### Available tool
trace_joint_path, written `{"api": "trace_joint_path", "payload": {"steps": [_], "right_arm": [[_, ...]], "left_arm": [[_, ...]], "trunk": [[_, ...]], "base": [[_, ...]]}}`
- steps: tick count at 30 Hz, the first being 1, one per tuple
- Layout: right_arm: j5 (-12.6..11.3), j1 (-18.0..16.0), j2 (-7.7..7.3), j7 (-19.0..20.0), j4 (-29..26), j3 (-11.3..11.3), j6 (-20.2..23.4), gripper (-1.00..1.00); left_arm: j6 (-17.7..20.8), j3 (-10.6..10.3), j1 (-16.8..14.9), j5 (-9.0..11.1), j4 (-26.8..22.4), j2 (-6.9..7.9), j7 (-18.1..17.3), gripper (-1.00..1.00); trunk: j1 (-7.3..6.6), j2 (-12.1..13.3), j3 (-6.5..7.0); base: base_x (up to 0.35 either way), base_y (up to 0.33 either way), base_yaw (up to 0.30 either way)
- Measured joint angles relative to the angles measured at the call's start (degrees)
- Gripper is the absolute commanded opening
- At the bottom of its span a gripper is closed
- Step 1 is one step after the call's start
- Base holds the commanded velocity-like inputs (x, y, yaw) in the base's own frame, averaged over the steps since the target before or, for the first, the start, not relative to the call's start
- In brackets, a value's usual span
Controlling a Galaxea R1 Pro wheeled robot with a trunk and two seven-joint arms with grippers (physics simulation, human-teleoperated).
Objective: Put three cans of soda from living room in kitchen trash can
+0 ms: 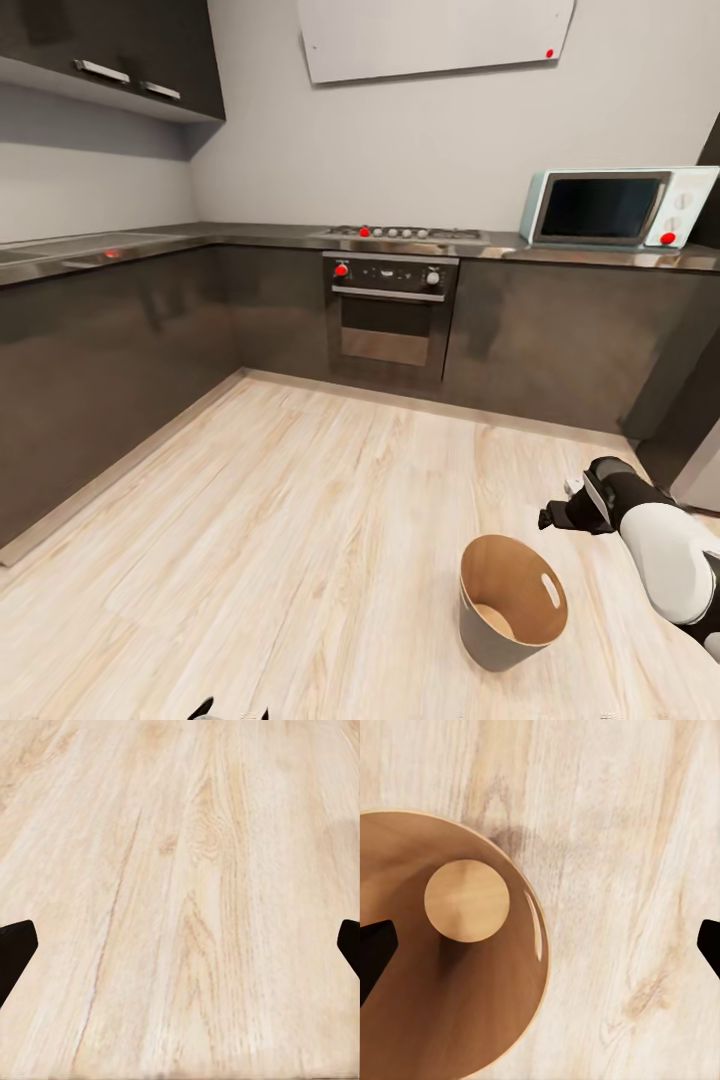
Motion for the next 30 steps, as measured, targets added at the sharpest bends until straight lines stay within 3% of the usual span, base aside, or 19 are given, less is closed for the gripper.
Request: {"api": "trace_joint_path", "payload": {"steps": [30], "right_arm": [[0.00, 0.03, 0.10, 0.00, 0.23, 0.09, -0.01, 1.00]], "left_arm": [[0.02, -0.26, -0.04, -0.12, 0.09, -0.01, 0.01, 1.00]], "trunk": [[0.77, -0.40, -6.65]], "base": [[0.000, 0.000, 0.000]]}}
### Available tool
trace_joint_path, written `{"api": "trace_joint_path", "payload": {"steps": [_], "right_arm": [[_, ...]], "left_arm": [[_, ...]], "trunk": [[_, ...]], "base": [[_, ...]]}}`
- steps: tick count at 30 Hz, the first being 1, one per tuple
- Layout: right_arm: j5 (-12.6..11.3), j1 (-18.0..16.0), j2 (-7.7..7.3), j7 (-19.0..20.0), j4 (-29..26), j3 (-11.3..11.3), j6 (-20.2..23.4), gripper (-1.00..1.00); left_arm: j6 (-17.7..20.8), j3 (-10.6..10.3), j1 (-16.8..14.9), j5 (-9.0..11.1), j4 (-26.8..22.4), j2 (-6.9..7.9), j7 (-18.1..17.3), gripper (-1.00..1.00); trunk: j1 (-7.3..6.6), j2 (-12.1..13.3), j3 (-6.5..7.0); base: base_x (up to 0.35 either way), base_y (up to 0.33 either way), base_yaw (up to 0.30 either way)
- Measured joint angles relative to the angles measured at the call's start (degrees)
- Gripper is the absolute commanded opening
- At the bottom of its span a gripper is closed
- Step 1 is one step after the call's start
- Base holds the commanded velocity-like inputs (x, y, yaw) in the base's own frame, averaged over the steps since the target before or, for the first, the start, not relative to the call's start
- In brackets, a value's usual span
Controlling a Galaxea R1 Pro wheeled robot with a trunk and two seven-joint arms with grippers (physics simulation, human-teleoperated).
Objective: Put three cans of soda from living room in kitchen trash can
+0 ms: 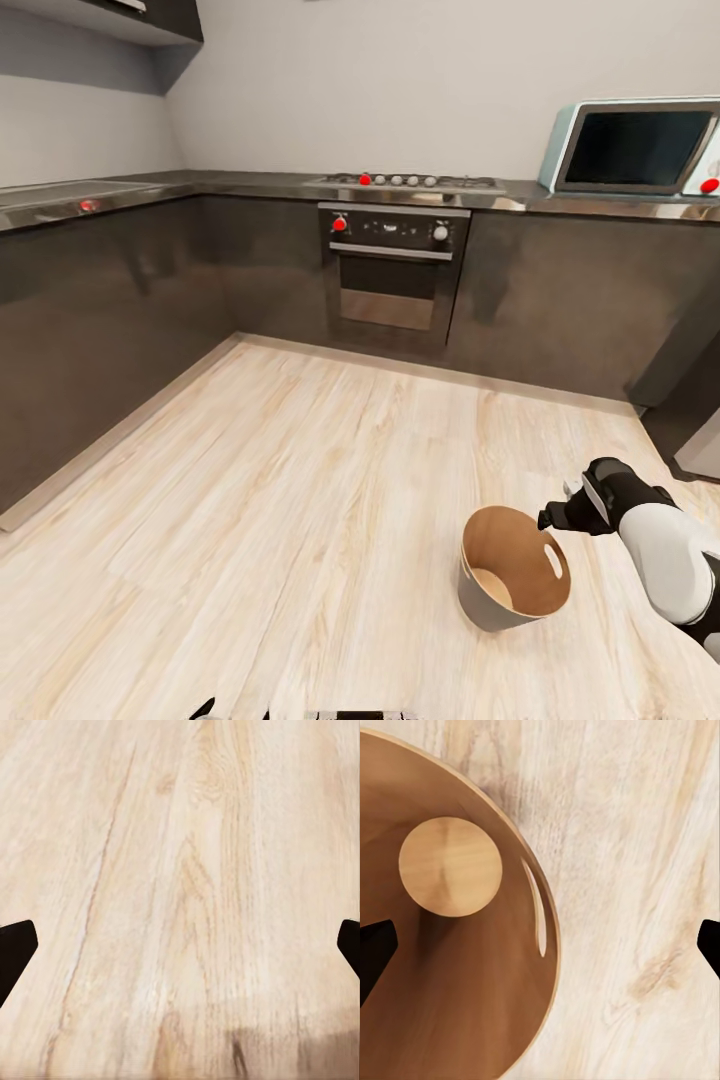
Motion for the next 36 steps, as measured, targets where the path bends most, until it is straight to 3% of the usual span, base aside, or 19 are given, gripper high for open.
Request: {"api": "trace_joint_path", "payload": {"steps": [13, 23, 33, 36], "right_arm": [[0.00, -0.02, -0.01, 0.00, 0.09, -0.06, 0.00, 1.00], [0.00, 0.01, 0.00, 0.00, 0.09, 0.01, 0.00, 1.00], [0.00, 0.00, -0.05, 0.00, 0.05, -0.04, -0.03, 1.00], [0.00, -0.01, -0.07, 0.00, 0.02, -0.06, -0.06, 1.00]], "left_arm": [[0.00, -0.03, 0.03, -0.02, 0.00, 0.00, 0.00, 1.00], [0.00, -0.03, 0.08, 0.07, -0.08, 0.00, 0.00, 1.00], [0.00, -0.03, 0.07, 0.01, -0.03, 0.00, 0.00, 1.00], [0.00, -0.03, 0.08, 0.05, -0.06, 0.00, 0.00, 1.00]], "trunk": [[0.34, -0.17, -2.88], [0.33, -0.18, -2.89], [0.59, -0.31, -5.10], [0.59, -0.31, -5.10]], "base": [[0.000, 0.000, 0.000], [0.000, 0.000, 0.000], [0.000, 0.000, 0.000], [0.000, 0.000, 0.000]]}}
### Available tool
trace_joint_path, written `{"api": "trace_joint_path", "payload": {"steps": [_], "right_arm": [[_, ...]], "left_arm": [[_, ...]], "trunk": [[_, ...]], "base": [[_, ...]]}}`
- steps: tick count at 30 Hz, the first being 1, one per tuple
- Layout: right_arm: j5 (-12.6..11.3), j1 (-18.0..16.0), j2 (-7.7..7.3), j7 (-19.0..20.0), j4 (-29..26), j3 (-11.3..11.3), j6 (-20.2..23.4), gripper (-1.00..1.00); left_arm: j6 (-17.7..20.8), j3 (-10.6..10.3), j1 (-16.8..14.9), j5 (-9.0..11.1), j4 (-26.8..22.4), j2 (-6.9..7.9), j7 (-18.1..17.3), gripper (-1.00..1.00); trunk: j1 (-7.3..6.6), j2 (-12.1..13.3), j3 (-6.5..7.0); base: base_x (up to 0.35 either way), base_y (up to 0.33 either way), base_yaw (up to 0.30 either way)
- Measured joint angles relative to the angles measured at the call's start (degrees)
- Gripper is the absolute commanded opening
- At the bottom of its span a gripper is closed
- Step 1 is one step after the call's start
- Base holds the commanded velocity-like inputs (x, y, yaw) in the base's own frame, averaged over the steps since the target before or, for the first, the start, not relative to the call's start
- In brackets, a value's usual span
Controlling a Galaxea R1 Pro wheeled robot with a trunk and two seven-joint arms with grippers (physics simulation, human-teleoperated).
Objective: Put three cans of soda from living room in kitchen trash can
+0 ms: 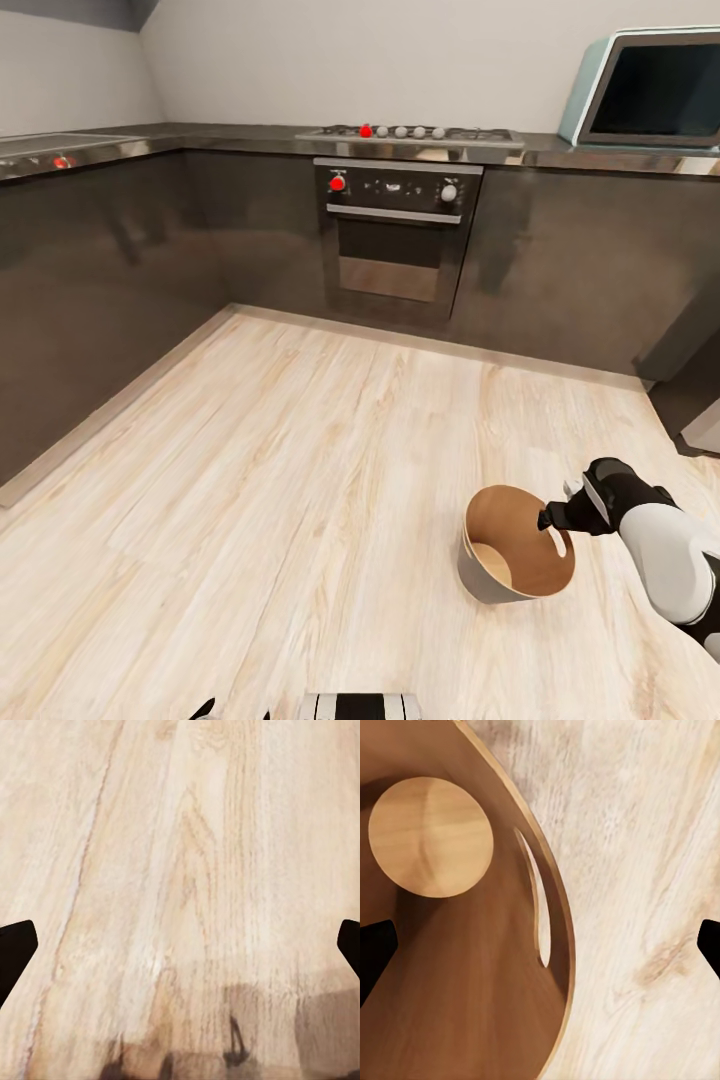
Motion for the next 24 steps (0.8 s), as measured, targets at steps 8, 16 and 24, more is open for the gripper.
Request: {"api": "trace_joint_path", "payload": {"steps": [8, 16, 24], "right_arm": [[0.00, 0.02, 0.07, 0.00, 0.11, -0.01, -0.02, 1.00], [-0.01, 0.04, 0.11, 0.01, 0.16, 0.05, -0.11, 1.00], [0.00, 0.03, 0.16, 0.16, 0.14, 0.07, -0.12, 1.00]], "left_arm": [[0.00, 0.00, 0.01, 0.01, -0.02, 0.00, 0.00, 1.00], [0.00, -0.08, 0.01, -0.04, 0.05, 0.00, 0.00, 1.00], [0.00, -0.09, 0.01, 0.00, 0.06, 0.00, 0.00, 1.00]], "trunk": [[0.05, -0.02, -0.44], [0.26, -0.13, -2.21], [0.26, -0.13, -2.22]], "base": [[0.000, 0.000, 0.000], [0.000, 0.000, 0.000], [0.000, 0.000, 0.000]]}}
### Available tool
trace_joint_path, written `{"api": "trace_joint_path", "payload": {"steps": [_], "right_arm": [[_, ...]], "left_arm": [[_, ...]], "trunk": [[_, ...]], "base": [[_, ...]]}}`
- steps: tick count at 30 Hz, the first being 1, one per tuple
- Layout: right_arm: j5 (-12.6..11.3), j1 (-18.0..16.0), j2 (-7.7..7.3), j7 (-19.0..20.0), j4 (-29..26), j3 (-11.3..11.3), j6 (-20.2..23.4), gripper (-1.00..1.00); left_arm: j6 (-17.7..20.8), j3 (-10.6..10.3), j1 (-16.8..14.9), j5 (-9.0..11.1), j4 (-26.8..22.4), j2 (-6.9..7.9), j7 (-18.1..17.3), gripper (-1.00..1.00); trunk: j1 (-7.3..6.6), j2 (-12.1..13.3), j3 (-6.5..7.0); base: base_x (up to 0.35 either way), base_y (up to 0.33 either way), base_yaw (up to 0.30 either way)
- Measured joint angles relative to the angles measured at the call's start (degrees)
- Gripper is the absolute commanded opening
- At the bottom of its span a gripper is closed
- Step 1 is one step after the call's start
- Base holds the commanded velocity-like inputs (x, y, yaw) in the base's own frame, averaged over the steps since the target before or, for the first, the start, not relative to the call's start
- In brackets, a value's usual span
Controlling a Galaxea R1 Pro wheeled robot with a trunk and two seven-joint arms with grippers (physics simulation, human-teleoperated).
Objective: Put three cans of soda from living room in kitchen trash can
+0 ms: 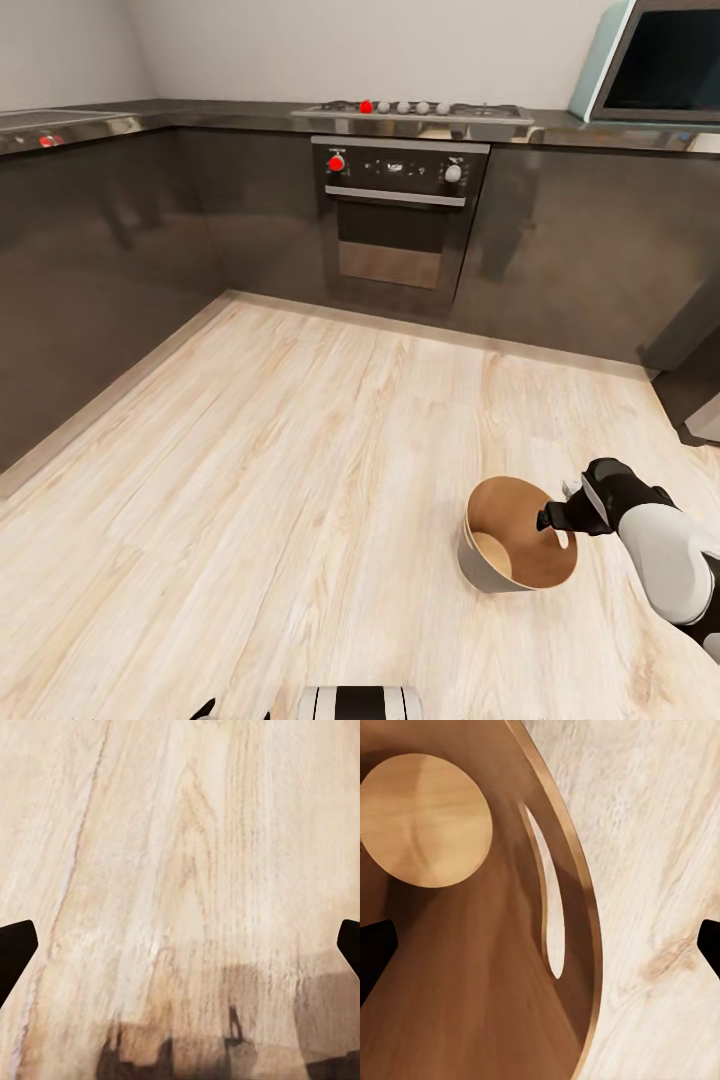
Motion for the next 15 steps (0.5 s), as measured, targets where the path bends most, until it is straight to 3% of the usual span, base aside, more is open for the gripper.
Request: {"api": "trace_joint_path", "payload": {"steps": [7, 15], "right_arm": [[0.00, 0.01, -0.05, 0.19, -0.06, 0.00, 0.00, 1.00], [0.00, 0.02, -0.19, 0.19, -0.02, -0.08, 0.00, 1.00]], "left_arm": [[0.00, 0.00, -0.02, -0.06, 0.00, 0.00, 0.00, 1.00], [-0.03, 0.05, 0.00, 0.00, 0.00, 0.00, 0.00, 1.00]], "trunk": [[0.16, -0.08, -1.32], [0.15, -0.08, -1.33]], "base": [[0.000, 0.000, 0.000], [0.000, 0.000, 0.000]]}}
